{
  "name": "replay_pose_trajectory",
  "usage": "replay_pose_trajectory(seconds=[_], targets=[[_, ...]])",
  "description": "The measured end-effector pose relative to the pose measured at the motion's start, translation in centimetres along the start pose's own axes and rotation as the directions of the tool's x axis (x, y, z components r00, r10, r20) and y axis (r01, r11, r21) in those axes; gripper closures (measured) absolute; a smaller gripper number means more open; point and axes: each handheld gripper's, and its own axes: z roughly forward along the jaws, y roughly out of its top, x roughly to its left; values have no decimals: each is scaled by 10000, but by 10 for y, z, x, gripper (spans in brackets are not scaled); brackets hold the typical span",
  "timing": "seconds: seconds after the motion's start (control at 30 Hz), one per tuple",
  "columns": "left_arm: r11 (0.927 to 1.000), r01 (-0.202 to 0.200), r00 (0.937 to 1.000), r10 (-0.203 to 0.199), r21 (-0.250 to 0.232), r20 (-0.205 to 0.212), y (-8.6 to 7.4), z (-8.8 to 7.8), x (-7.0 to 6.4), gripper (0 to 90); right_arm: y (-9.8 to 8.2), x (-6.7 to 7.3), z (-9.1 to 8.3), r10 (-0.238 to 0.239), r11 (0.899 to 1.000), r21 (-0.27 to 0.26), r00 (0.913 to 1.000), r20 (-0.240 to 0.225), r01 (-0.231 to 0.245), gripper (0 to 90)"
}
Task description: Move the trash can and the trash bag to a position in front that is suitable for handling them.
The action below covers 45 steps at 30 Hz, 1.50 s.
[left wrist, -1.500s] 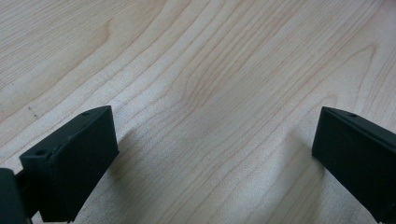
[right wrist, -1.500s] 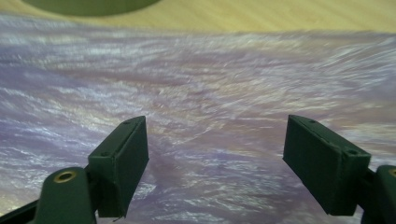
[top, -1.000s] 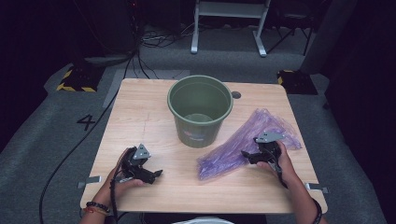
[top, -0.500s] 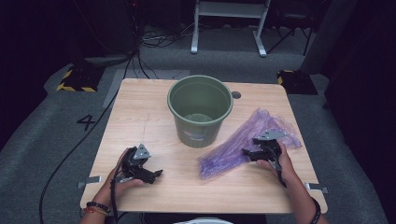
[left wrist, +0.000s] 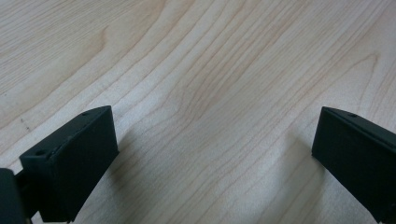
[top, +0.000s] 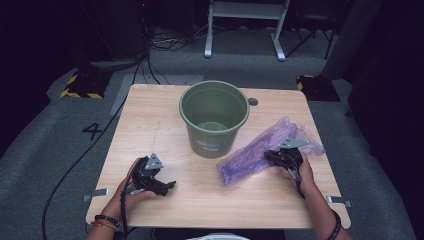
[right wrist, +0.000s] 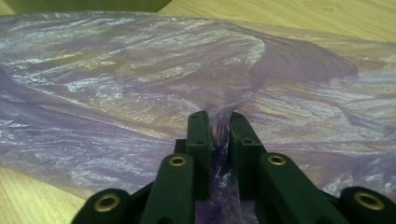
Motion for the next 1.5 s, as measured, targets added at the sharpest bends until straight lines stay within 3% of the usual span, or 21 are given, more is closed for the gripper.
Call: replay_pose_trajectory(seconds=[0.57,0.9,1.5], targets=[[9998,-182,9997,182,-20,138,8,8,-2,0,-1,-15,-22,306,9940,-1062,9991,297,-273,880],[9997,-238,9995,239,-13,199,8,7,-2,1,3,-15,-29,155,9886,-1503,9991,407,-92,885],[9996,-269,9993,270,-14,247,8,7,-1,2,13,-12,-52,9,9660,-2582,9993,385,90,890]])
